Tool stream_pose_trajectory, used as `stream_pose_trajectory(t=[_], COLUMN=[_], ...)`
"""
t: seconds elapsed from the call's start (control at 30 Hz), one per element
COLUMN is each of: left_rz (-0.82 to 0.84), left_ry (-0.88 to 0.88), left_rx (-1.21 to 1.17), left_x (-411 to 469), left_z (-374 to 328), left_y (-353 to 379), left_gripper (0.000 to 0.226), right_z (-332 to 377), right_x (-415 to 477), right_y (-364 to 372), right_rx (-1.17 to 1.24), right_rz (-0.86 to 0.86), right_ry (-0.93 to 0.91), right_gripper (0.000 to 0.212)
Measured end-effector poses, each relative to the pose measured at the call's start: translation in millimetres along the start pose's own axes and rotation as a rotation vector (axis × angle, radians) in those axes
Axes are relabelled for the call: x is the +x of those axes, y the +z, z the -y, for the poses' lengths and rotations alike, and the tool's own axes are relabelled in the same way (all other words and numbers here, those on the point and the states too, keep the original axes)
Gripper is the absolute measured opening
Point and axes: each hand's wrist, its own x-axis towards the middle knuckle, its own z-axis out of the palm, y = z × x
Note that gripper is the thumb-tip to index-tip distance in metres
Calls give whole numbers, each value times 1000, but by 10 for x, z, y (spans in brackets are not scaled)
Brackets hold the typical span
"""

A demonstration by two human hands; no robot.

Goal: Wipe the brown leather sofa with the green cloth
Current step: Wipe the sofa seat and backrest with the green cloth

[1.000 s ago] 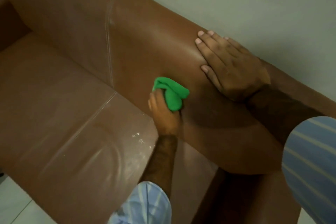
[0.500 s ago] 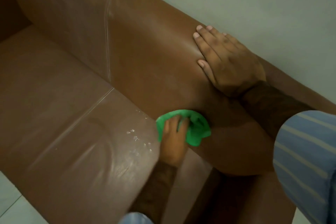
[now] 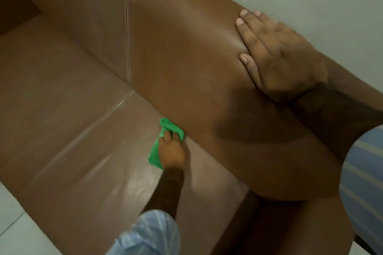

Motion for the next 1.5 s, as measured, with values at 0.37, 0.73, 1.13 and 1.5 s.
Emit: stream_pose_trajectory(t=[0.37, 0.73, 1.13, 1.5], left_rz=[-95, 129, -12, 466], left_ry=[422, 612, -118, 647], left_rx=[104, 125, -90, 11], left_x=[142, -1105, -73, -540], left_z=[1331, 615, 69, -32], left_y=[-452, 286, 105, 85], left_gripper=[38, 71, 49, 37], right_z=[11, 35, 15, -10], right_x=[-3, -27, -15, 6], right_y=[-17, -10, 38, -15], right_rx=[0, -15, -13, -3], right_rz=[-19, -21, -43, -28], right_ry=[-4, -10, -10, -12], right_gripper=[61, 62, 60, 60])
